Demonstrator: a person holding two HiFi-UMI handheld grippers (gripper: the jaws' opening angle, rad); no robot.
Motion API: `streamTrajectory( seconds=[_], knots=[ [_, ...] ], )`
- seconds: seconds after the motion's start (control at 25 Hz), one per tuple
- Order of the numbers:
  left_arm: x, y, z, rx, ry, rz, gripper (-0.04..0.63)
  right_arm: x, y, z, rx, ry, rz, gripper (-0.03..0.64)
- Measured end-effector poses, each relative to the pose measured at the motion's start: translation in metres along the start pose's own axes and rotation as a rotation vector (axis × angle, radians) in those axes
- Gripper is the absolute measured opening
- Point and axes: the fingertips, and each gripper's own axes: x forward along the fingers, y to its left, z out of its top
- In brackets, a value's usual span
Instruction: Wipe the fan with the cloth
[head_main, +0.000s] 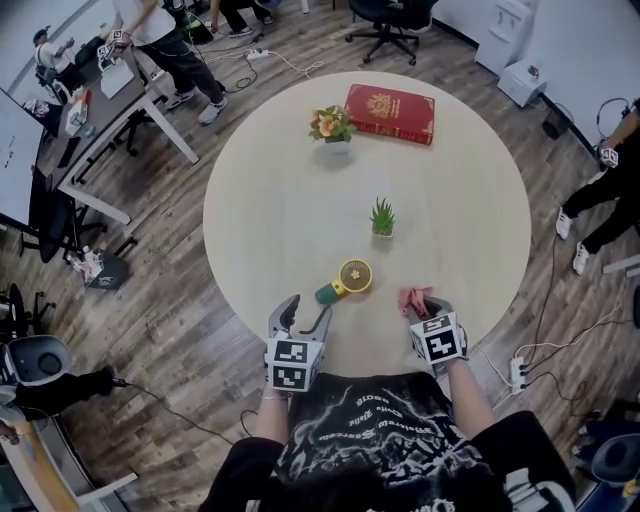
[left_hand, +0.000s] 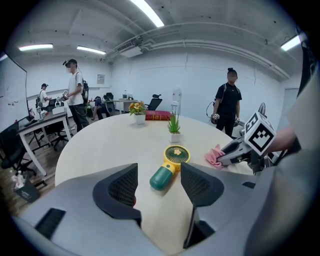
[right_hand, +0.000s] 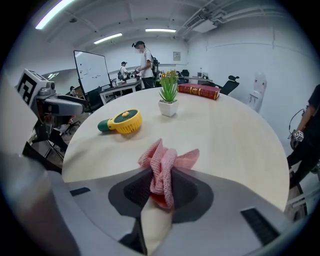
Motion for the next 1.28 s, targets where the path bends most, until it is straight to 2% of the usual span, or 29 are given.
streamTrajectory(
  seconds=[0.28,0.44,0.56,0.68,0.8,1.04,1.16,1.28],
  knots=[
    [0.034,0.001,-0.011,0.15,0.119,-0.115,0.287,-0.002,0.0,0.0,0.033,-0.015,-0.006,0.1],
    [0.054,0.004,-0.021,0.19,0.181,-0.154,0.287,0.001,-0.002,0.0,0.072,-0.008,0.022,0.104],
    [0.065,0.001,-0.031,0.22,0.234,-0.206,0.287,0.001,-0.002,0.0,0.078,-0.013,0.008,0.112],
    [0.072,0.0,-0.036,0.238,0.257,-0.224,0.282,0.001,-0.002,0.0,0.098,-0.03,-0.024,0.115],
    [0.078,-0.005,-0.041,0.237,0.271,-0.247,0.217,0.002,-0.002,0.001,0.103,-0.007,-0.018,0.114],
    [0.079,-0.009,-0.045,0.236,0.245,-0.237,0.206,0.002,-0.003,0.005,0.094,0.029,0.011,0.097],
    [0.079,-0.01,-0.044,0.24,0.247,-0.234,0.203,-0.006,0.0,0.026,0.098,-0.045,0.023,0.073],
    [0.077,-0.013,-0.047,0.232,0.257,-0.234,0.201,-0.021,0.015,0.064,0.028,-0.153,0.079,0.066]
  ],
)
